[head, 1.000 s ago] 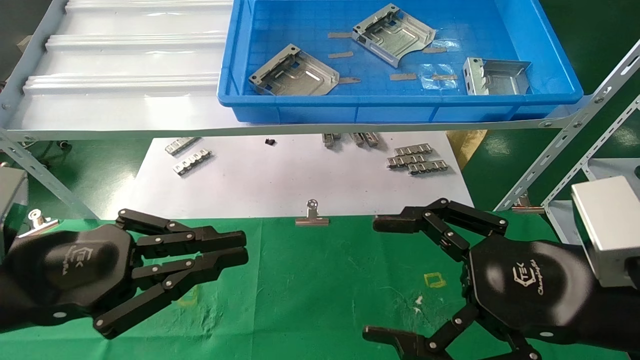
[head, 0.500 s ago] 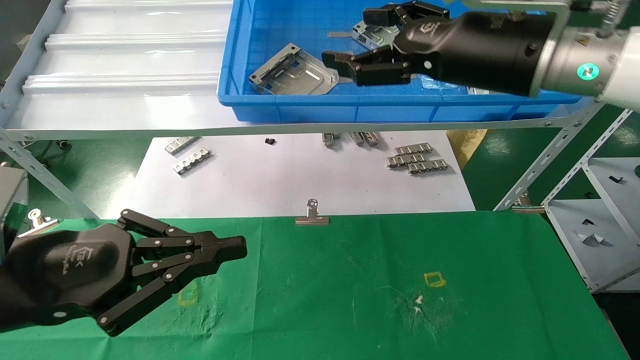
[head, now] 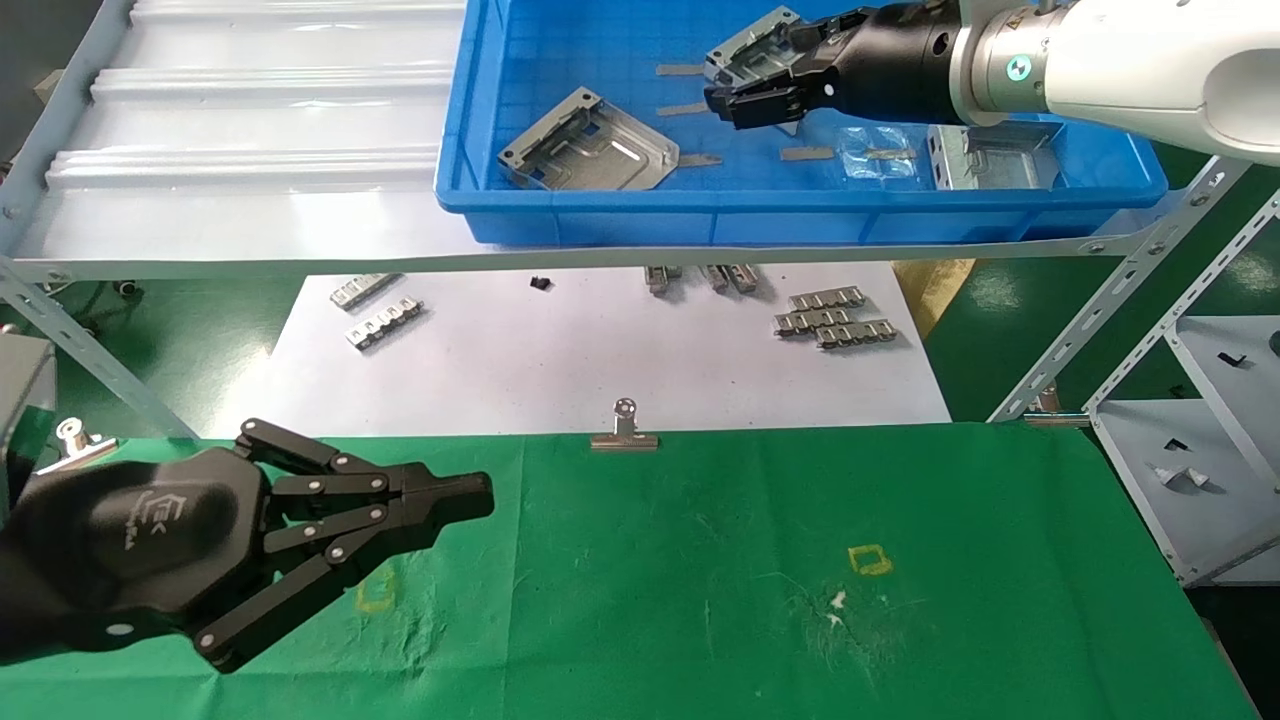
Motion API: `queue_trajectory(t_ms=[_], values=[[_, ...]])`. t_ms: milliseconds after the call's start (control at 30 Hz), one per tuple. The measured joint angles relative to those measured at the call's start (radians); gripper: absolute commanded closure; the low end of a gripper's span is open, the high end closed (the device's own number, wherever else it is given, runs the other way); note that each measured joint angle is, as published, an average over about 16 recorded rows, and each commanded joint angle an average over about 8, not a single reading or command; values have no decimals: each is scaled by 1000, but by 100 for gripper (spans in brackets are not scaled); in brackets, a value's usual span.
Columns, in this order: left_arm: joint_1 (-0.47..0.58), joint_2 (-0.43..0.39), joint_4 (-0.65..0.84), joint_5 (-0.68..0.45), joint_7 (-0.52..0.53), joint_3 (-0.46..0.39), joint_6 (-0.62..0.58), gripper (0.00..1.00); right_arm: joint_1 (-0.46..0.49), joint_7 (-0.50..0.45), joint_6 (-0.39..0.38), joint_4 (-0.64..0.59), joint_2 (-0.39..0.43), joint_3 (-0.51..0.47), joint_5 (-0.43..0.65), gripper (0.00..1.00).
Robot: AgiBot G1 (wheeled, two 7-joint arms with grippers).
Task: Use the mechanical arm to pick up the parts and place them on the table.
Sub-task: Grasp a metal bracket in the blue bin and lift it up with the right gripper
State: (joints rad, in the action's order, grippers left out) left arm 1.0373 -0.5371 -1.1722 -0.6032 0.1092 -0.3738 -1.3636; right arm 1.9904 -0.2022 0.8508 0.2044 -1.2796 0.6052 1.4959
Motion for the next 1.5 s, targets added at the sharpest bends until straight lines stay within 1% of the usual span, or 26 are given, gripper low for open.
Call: queue_trajectory(t_ms=[33, 67, 267, 467, 800, 1267, 1300, 1500], values=[[0, 0, 0, 0, 0, 0, 0, 100, 7, 4, -16, -21, -11, 4, 7, 99], [0, 0, 0, 0, 0, 0, 0, 100, 12, 7, -32, -39, -21, 8, 13, 100], [0, 0, 0, 0, 0, 0, 0, 100, 26, 14, -115, -100, -59, 21, 31, 100], [0, 0, 0, 0, 0, 0, 0, 100, 17, 8, -163, -108, -73, 29, 33, 100], [0, 0, 0, 0, 0, 0, 0, 100, -7, -14, -182, -91, -76, 47, 29, 100], [0, 0, 0, 0, 0, 0, 0, 99, -35, -37, -165, -57, -77, 80, 18, 100], [0, 0, 0, 0, 0, 0, 0, 95, -36, -38, -163, -55, -77, 83, 17, 100], [0, 0, 0, 0, 0, 0, 0, 20, -34, -37, -153, -44, -74, 96, 9, 100]])
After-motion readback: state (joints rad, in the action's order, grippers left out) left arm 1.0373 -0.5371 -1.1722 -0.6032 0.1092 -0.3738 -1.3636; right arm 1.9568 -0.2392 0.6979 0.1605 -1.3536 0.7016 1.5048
